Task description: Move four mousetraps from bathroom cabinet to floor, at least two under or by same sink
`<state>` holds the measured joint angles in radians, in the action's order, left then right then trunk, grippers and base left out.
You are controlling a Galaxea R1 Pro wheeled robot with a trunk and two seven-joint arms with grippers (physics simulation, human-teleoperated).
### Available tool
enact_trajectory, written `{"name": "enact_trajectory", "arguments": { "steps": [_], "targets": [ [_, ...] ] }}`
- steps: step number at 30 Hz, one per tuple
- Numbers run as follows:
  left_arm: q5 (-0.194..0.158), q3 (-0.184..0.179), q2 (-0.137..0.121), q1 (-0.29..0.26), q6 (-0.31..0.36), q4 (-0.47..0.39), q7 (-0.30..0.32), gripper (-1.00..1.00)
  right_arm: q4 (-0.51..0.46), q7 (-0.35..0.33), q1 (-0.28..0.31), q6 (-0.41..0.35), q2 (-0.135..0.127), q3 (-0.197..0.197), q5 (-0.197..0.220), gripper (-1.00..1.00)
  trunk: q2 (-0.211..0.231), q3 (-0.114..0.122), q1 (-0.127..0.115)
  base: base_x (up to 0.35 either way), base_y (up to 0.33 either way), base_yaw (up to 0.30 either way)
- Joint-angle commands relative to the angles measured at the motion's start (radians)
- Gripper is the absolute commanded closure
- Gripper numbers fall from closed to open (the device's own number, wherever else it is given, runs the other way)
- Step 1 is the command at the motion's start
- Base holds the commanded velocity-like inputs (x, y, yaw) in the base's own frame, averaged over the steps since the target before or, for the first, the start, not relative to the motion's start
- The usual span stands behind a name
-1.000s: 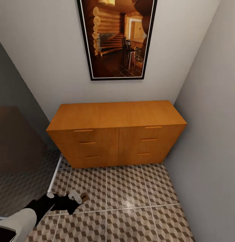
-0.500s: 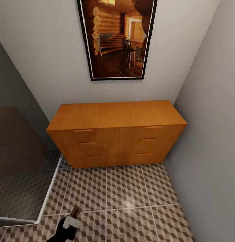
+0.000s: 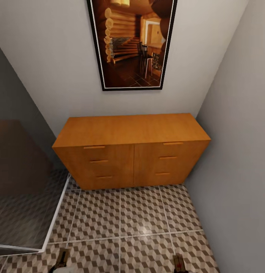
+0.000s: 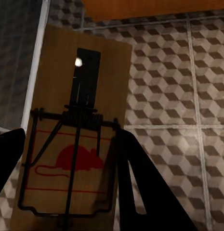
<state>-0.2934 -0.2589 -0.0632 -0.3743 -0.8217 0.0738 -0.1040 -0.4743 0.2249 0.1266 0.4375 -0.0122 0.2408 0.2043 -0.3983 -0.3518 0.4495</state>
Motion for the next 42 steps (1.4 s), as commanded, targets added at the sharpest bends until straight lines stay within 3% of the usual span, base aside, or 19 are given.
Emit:
{"name": "enact_trajectory", "arguments": {
  "steps": [1,3,5,8,22,42],
  "targets": [
    [-0.032,-0.010,-0.002,0.004,-0.005,0.003,-0.010,1.00,-0.001,0.002,0.001,0.017,-0.002,0.010,0.013,1.00,-0.002,-0.002,0.001,0.000,0.000,0.000],
    [-0.085,-0.010,-0.005,0.012,-0.006,0.004,-0.011,1.00,0.003,0.002,0.001,0.045,-0.004,0.011,0.012,1.00,-0.002,-0.002,0.001,0.000,0.000,0.000],
    [-0.113,-0.010,-0.006,0.017,-0.006,0.004,-0.011,1.00,0.005,0.002,0.001,0.065,-0.004,0.013,0.012,1.00,-0.002,-0.002,0.001,0.000,0.000,0.000],
    [-0.123,-0.010,-0.005,0.021,-0.005,0.004,-0.011,1.00,0.006,0.002,0.001,0.072,-0.004,0.014,0.011,1.00,-0.002,-0.002,0.001,0.000,0.000,0.000],
    [-0.127,-0.010,0.000,0.025,-0.002,0.004,-0.010,1.00,0.012,0.004,0.001,0.076,-0.008,0.012,0.011,1.00,-0.002,-0.005,0.001,-0.016,0.000,0.198],
    [-0.127,-0.010,0.000,0.025,-0.001,0.004,-0.010,1.00,0.014,0.006,0.001,0.076,-0.008,0.012,0.010,1.00,-0.002,0.012,0.001,-0.203,0.000,0.254]
  ]
}}
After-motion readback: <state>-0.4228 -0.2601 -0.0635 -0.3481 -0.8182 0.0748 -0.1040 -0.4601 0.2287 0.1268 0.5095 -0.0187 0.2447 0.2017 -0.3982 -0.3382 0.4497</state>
